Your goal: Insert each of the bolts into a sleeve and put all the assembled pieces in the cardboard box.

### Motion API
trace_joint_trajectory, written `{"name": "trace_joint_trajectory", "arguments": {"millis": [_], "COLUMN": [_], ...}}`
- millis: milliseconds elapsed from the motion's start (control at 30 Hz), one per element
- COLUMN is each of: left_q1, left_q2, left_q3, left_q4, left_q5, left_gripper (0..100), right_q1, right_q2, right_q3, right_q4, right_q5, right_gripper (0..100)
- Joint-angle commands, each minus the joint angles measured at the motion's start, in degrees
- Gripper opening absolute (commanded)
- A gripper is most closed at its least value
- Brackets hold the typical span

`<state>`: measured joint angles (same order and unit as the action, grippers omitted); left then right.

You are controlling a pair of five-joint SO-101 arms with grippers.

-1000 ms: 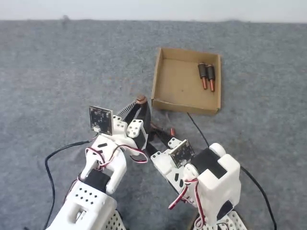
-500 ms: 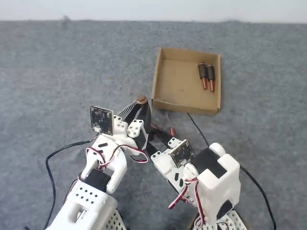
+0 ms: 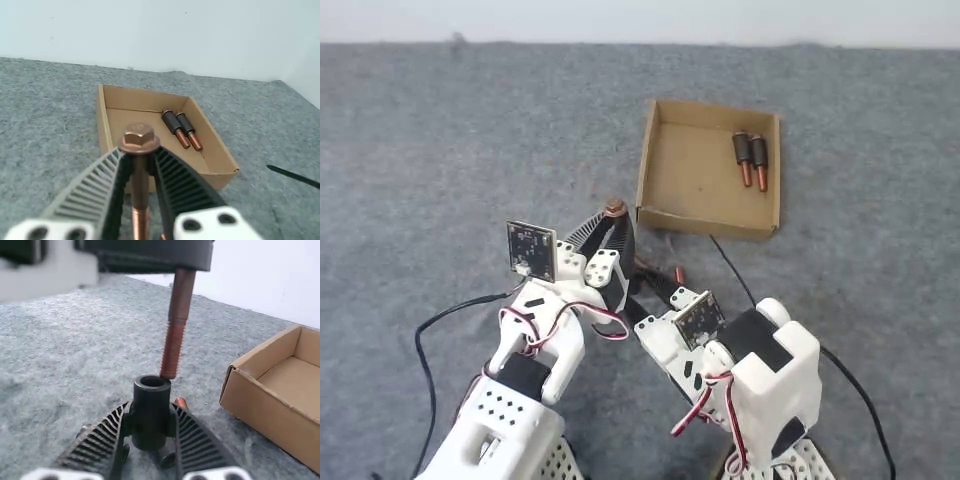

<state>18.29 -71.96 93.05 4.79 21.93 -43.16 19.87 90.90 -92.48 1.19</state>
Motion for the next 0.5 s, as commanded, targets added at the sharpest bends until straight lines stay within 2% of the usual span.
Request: {"name": "trace_joint_trajectory", "arguments": {"millis": [0, 233, 467], "left_q1": [-0.44, -0.44, 0.0], "left_q2": [-1.93, -3.87, -16.79], "left_q3": [-2.24, -3.91, -4.35], "left_q4": [-2.02, -0.97, 11.08], "left_q5": [0.44, 0.44, 0.62], "left_gripper": [1, 1, 1], "right_q1": [-0.31, -0.31, -0.31], "right_q2": [-0.57, -0.57, -0.57], "right_q3": [-0.18, -0.18, -0.26], "right_q4": [0.04, 0.04, 0.13], "right_q5": [0.97, 0.97, 0.97], "right_gripper": [0.6, 0.6, 0.6]}}
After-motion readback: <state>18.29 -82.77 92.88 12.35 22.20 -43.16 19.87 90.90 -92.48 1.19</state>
